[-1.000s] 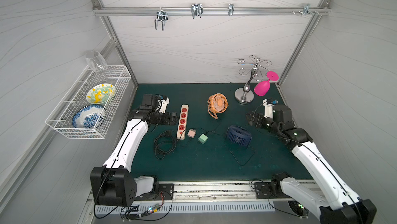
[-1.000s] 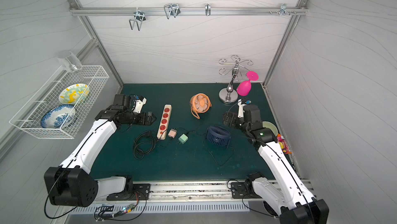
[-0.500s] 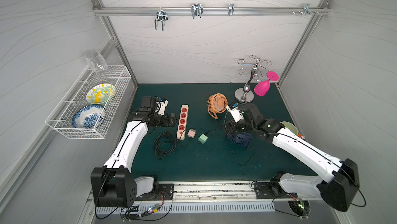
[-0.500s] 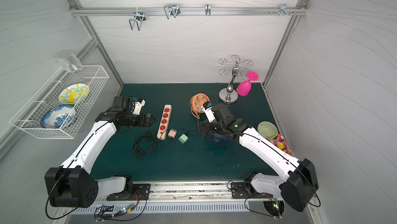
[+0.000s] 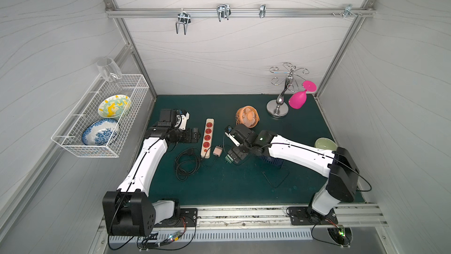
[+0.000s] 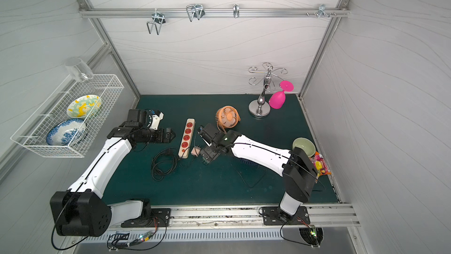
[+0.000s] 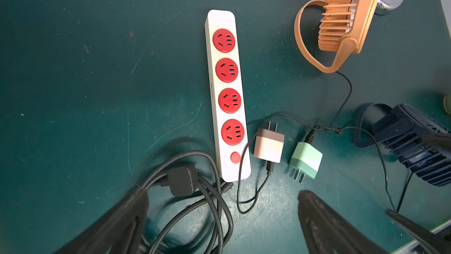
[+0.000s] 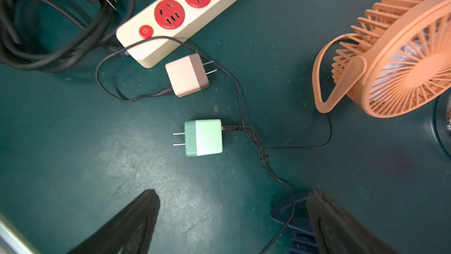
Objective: Plug the desk fan into the power strip
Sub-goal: Pick up the plug from the center of the board.
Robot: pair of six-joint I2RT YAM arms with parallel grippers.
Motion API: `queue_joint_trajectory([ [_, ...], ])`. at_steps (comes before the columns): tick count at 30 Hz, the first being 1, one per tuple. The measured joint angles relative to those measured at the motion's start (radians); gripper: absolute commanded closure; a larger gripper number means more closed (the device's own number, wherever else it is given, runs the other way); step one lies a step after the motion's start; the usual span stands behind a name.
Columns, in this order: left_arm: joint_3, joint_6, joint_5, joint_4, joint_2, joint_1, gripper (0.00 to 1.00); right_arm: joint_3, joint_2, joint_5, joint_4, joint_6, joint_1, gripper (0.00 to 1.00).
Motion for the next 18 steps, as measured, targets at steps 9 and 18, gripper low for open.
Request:
queue_joint_trajectory([
  [9, 0.000, -0.005, 0.003, 0.014, 0.000, -0.004, 0.00, 0.160, 0.186, 0.070, -0.080, 0.065, 0.002, 0.01],
  [18, 0.000, -0.011, 0.008, 0.013, 0.000, -0.010, 0.00, 0.340, 0.350, 0.101, -0.153, 0.080, 0.002, 0.01],
])
